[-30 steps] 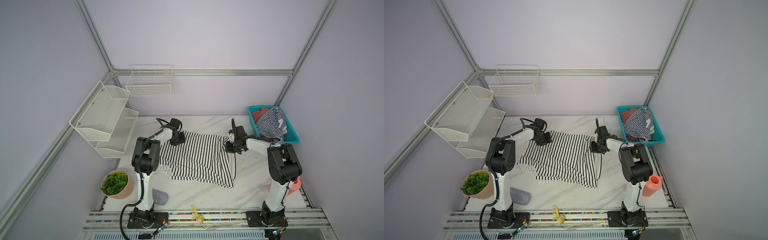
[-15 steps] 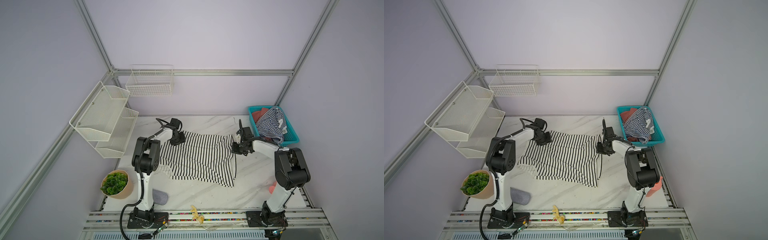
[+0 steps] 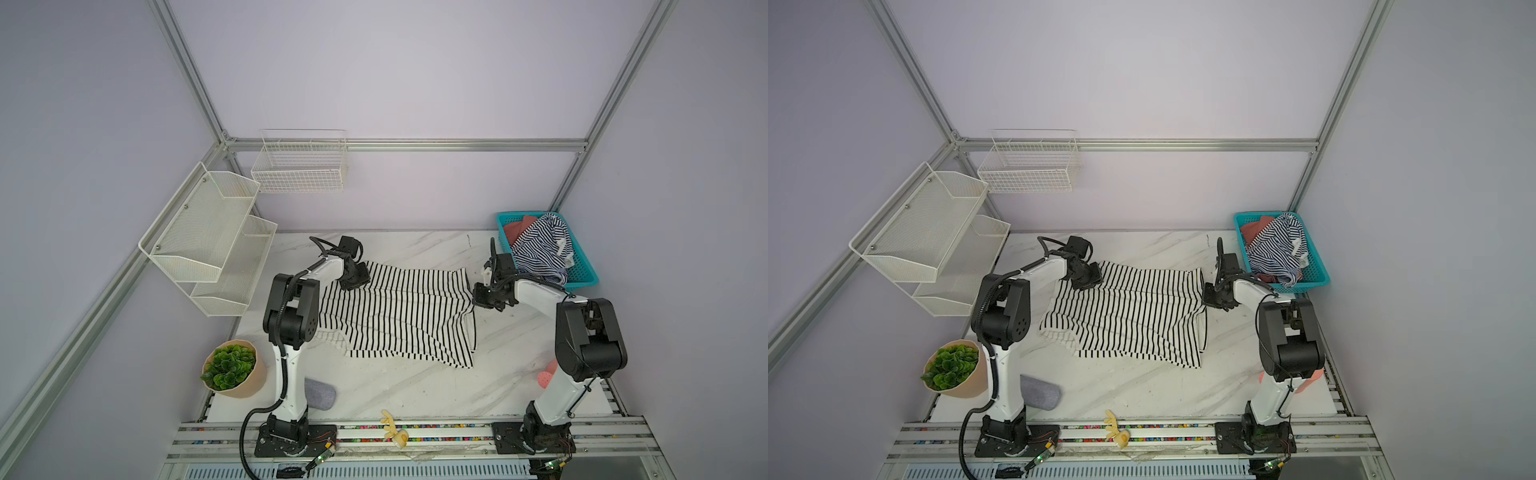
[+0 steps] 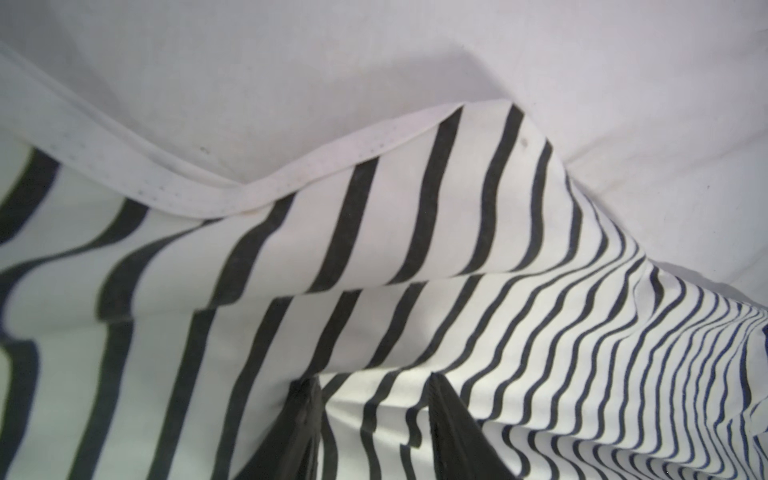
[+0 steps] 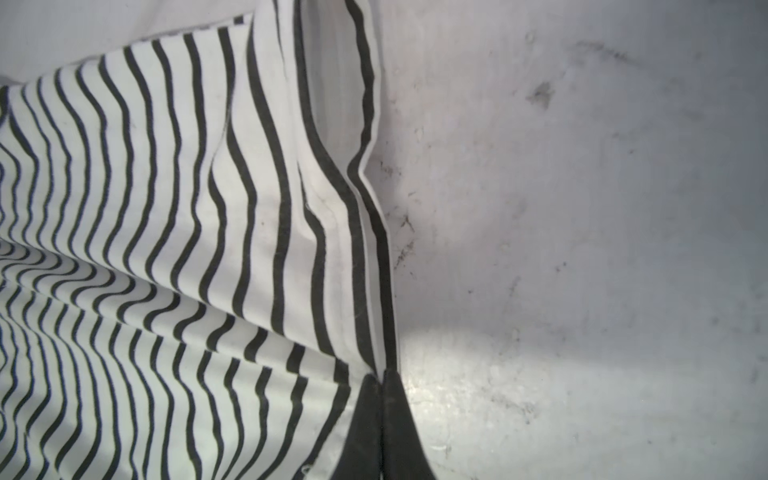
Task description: Fold and stack the tank tops
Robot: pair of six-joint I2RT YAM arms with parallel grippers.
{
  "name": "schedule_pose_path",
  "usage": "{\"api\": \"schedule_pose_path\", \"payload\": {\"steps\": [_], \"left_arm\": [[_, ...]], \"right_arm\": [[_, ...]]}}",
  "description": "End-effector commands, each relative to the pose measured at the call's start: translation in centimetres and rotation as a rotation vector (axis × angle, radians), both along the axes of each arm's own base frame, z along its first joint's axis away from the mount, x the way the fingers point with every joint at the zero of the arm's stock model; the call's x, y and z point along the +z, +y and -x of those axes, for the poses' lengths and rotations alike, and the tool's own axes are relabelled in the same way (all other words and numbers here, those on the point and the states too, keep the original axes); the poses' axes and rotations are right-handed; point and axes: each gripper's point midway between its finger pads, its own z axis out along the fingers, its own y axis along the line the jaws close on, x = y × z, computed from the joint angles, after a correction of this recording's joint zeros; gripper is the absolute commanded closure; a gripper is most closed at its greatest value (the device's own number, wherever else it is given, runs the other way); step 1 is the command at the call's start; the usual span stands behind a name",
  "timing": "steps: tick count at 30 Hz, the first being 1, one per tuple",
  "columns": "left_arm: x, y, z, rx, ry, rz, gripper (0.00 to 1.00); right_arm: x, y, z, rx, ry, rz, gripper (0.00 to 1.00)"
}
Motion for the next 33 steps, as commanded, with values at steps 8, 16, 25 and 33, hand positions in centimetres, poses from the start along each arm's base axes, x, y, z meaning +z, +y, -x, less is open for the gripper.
{"api": "schedule_pose_path", "payload": {"steps": [8,16,25,33], "left_arm": [[-2.5,2.8,3.7,0.085,0.12,-0.039,0.57],[4.4,0.5,2.2,0.058,-0.033,0.01,0.57],[6.9,-6.2,2.7,-0.097,-0.096,0.043,0.56],[2.3,-9.3,2.7,-0.163,-0.01,0.049,0.56]], "right_arm": [[4.8,-0.2,1.7,0.037,-0.076,-0.033,0.6],[5.3,1.7,7.1,0.044,-0.042,-0.089,0.79],[1.0,4.2,11.8,0.037,0.105,-0.025,0.74],[0.7,3.8,14.3,0.0,0.135,0.013,0.71]]}}
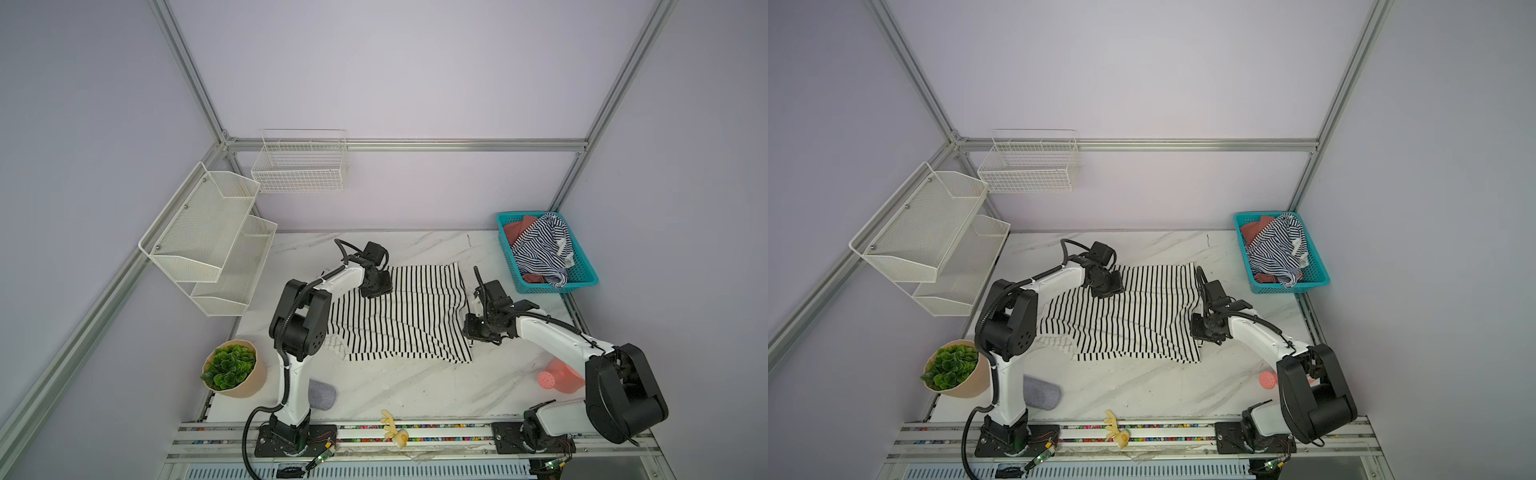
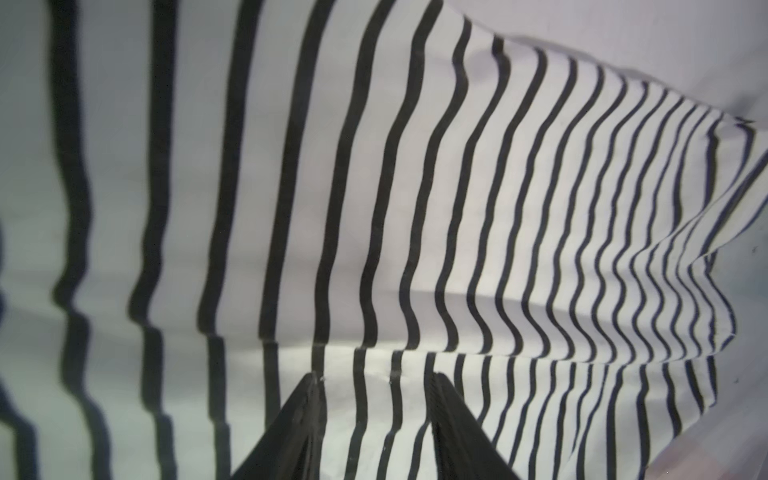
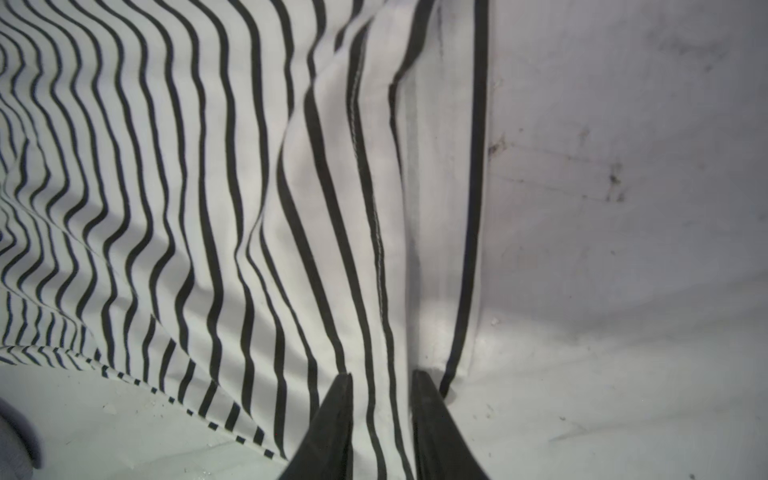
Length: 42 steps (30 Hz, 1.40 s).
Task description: Fold and stack the tank tops
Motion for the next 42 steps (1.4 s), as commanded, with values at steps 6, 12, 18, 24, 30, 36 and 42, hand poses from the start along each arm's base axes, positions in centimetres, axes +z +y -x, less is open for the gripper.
{"api": "schedule_pose_path", "payload": {"steps": [6,12,18,24,30,36,42], "left_arm": [[-1.3,0.2,-2.6,0.022,-0.008,-0.006,0.56],[-2.3,1.4,-2.8,0.054,0.009,-0.026,0.56],[-2.7,2.2,-2.9,0.078,0.018,-0.022,0.56],[-2.6,2.2,-3.1,0.082,0.015,-0.019,0.56],[-2.7,2.4,-3.0,0.086,0.021,-0.019,0.56],[-2.8,2.9,-2.9,0.096,0.025,-0.021,0.56],[-3.0,4.6,-3.1,0.132,0.028,-0.033,0.56]], "right_arm": [[-0.3,-1.4,2.0,-0.069,0.028,0.039,0.68],[-1.4,-1.2,1.6,-0.07,0.037,0.046,0.69],[-2.5,-0.7,0.8,-0.07,0.044,0.035,0.69],[-2.3,0.1,0.1,-0.055,0.035,0.019,0.67],[-2.7,1.1,0.4,-0.033,0.044,-0.006,0.62],[-3.7,1.1,1.1,-0.03,0.073,0.0,0.74],[-2.6,-0.4,1.6,-0.067,0.059,0.06,1.0]]}}
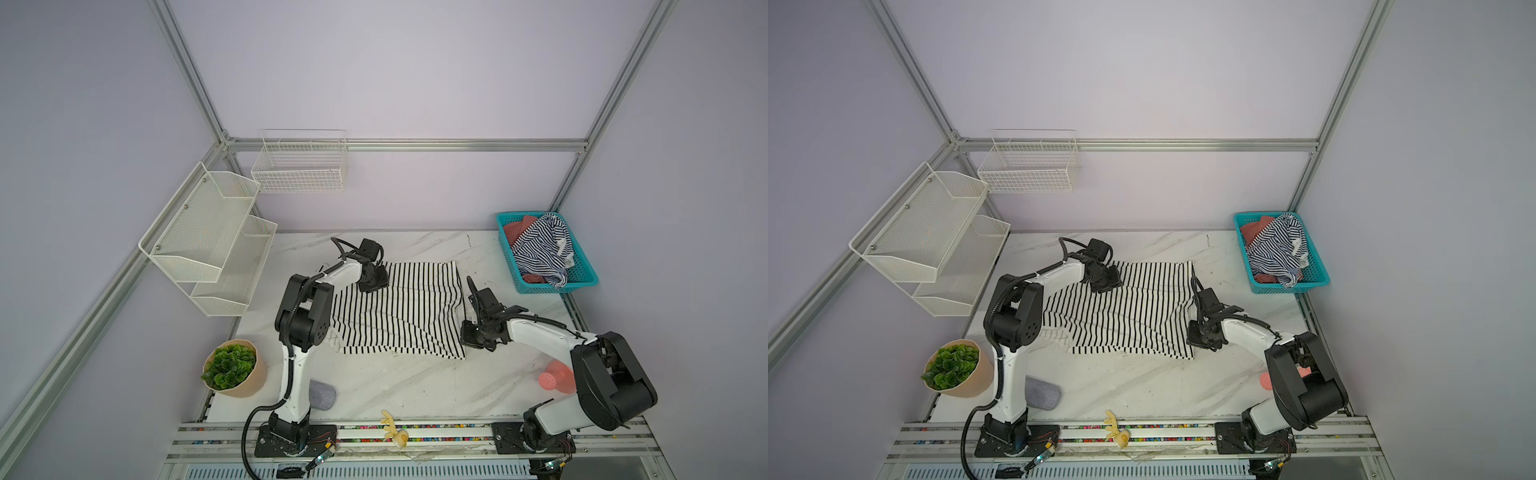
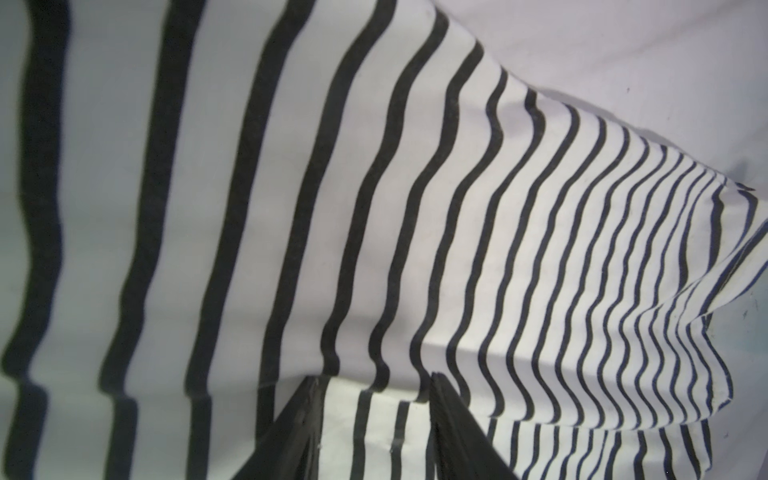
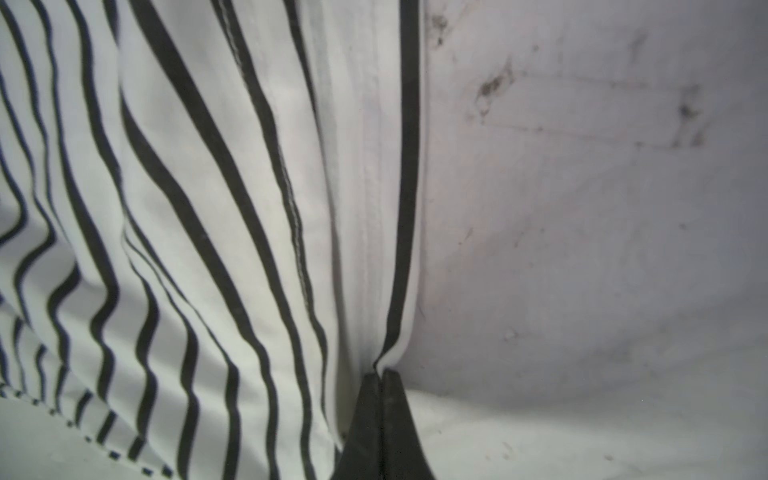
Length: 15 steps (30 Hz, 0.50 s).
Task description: Fold and stack the tank tops
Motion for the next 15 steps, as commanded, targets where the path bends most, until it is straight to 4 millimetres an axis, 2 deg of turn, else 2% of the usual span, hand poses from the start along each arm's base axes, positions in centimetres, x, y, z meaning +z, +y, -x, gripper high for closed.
{"api": "schedule_pose_path", "payload": {"steps": [1,5,9,12,15], "left_arm": [[-2.6,3.1,0.6,0.075,0.071,-0.062,0.56],[-3.2,4.5,0.5,0.114,0.082,-0.06,0.57],[-3.7,4.9,0.6,0.131,0.089,-0.05,0.57],[-4.1,5.1,0.8,0.136,0.095,-0.051,0.57],[-4.3,5.1,0.9,0.14,0.101,-0.047,0.57]], "right_arm": [[1.0,-1.3,0.8,-0.034,-0.004,0.052,1.0],[2.3,-2.2,1.4,-0.062,-0.029,0.073,1.0],[2.4,-2.5,1.9,-0.09,-0.021,0.065,1.0],[1.9,-3.5,2.8,-0.12,0.008,0.111,1.0],[1.5,-4.5,3.7,-0.149,0.035,0.152,0.92]]}}
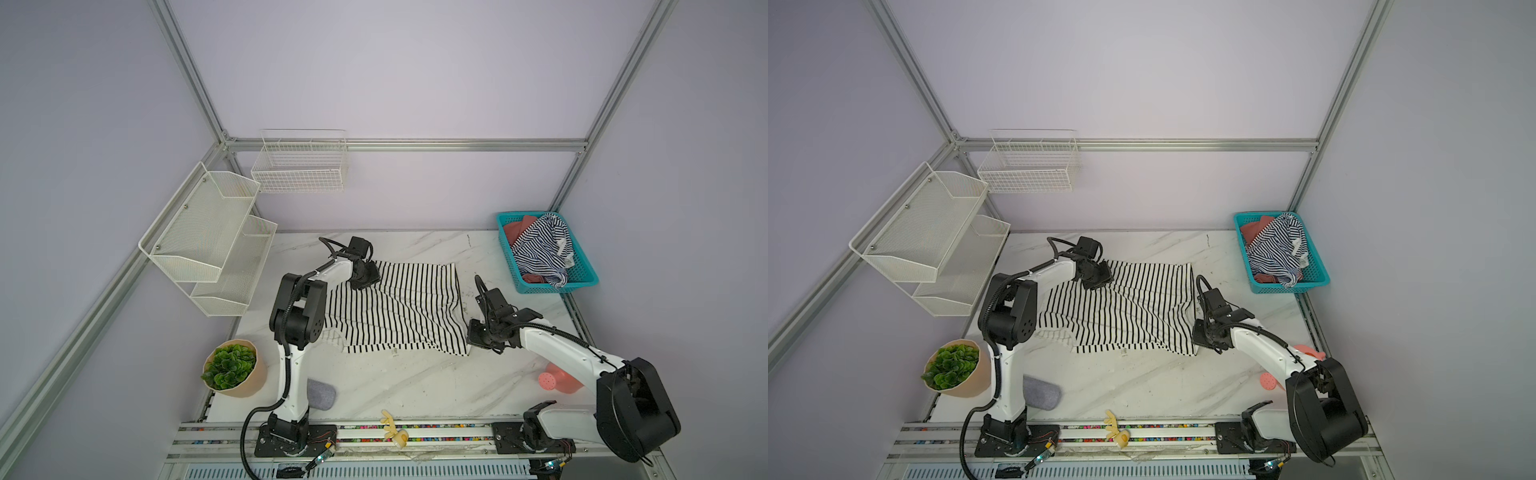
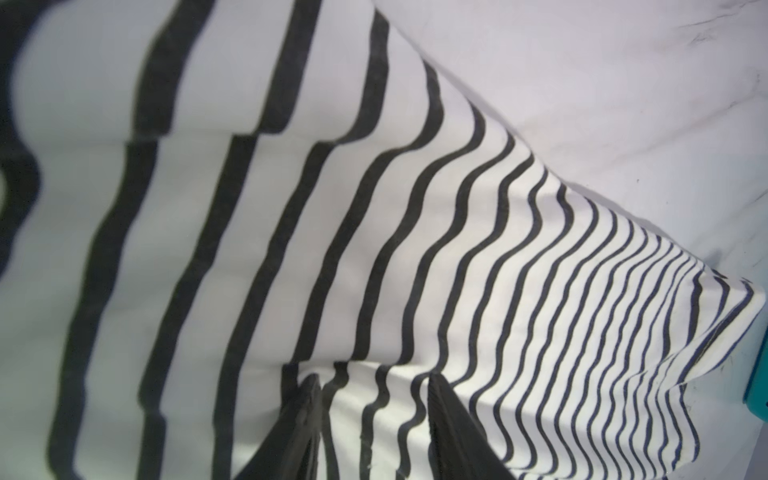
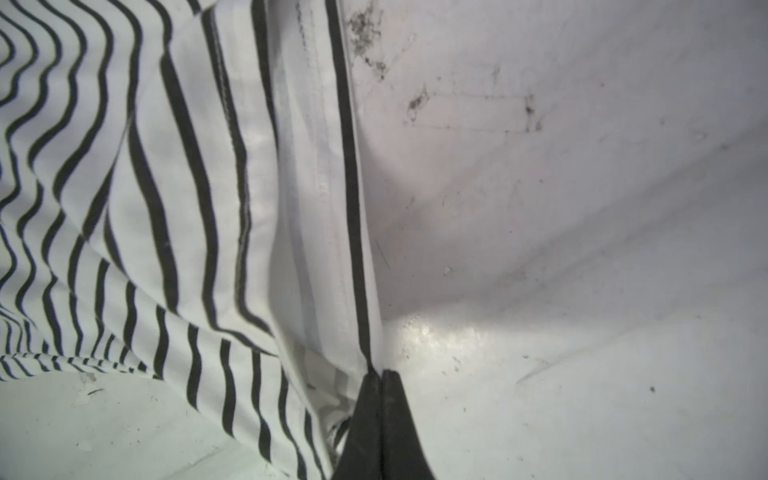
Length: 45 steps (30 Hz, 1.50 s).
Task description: Fold and stack the tank tops
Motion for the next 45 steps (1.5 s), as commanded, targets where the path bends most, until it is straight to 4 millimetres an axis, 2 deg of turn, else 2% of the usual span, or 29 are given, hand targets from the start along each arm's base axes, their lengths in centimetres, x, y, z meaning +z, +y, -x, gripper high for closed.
{"api": "schedule_pose_path", "payload": {"steps": [1,2,4,7,12,14,16,18,21,23,27,29,32,35,39,45], "left_arm": [[-4.2,2.1,2.5,0.043,0.124,-0.059,0.57],[-4.1,1.8,2.6,0.041,0.123,-0.046,0.57],[-3.5,1.1,2.5,0.027,0.111,-0.012,0.56],[-1.5,-0.4,2.2,-0.006,0.071,0.024,0.48],[3.3,-3.2,2.3,-0.08,-0.026,0.061,0.37],[5.4,-3.7,2.8,-0.104,-0.062,0.073,0.35],[7.3,-3.5,3.8,-0.123,-0.094,0.071,0.35],[9.0,-2.2,5.2,-0.128,-0.121,0.026,0.35],[11.0,0.3,7.8,-0.121,-0.148,-0.067,0.35],[11.5,1.9,9.9,-0.116,-0.147,-0.121,0.35],[11.1,3.9,14.0,-0.124,-0.121,-0.164,0.39],[10.0,4.7,16.1,-0.128,-0.083,-0.19,0.42],[7.8,5.7,18.2,-0.112,-0.022,-0.215,0.46],[6.2,5.9,19.2,-0.104,0.018,-0.209,0.47],[4.3,5.7,19.5,-0.098,0.054,-0.201,0.48],[1.8,5.4,20.1,-0.106,0.117,-0.195,0.49]], "right_arm": [[-1.2,-2.6,2.9,-0.065,0.093,0.11,0.85],[-1.1,-2.8,3.0,-0.072,0.091,0.115,0.79],[-0.5,-2.7,2.8,-0.081,0.07,0.1,0.75],[1.0,-2.1,1.9,-0.089,0.015,0.059,0.65],[3.8,-0.3,0.6,-0.059,-0.065,-0.018,0.65],[4.5,0.9,0.4,-0.035,-0.09,-0.06,0.65],[4.8,2.0,0.1,-0.013,-0.112,-0.098,0.65],[4.8,2.8,-0.6,0.011,-0.132,-0.123,0.65],[4.8,3.9,-2.3,0.031,-0.155,-0.138,0.55],[5.0,4.7,-3.9,0.066,-0.177,-0.129,0.51],[4.7,4.9,-8.1,0.098,-0.195,-0.05,0.46],[4.8,4.9,-10.7,0.113,-0.205,-0.039,0.46],[4.3,4.7,-14.7,0.119,-0.218,-0.037,0.46],[3.5,4.2,-18.4,0.116,-0.216,-0.041,0.49],[2.1,4.8,-22.2,0.13,-0.213,-0.064,0.52],[-0.2,5.6,-25.0,0.138,-0.189,-0.089,0.63]]}}
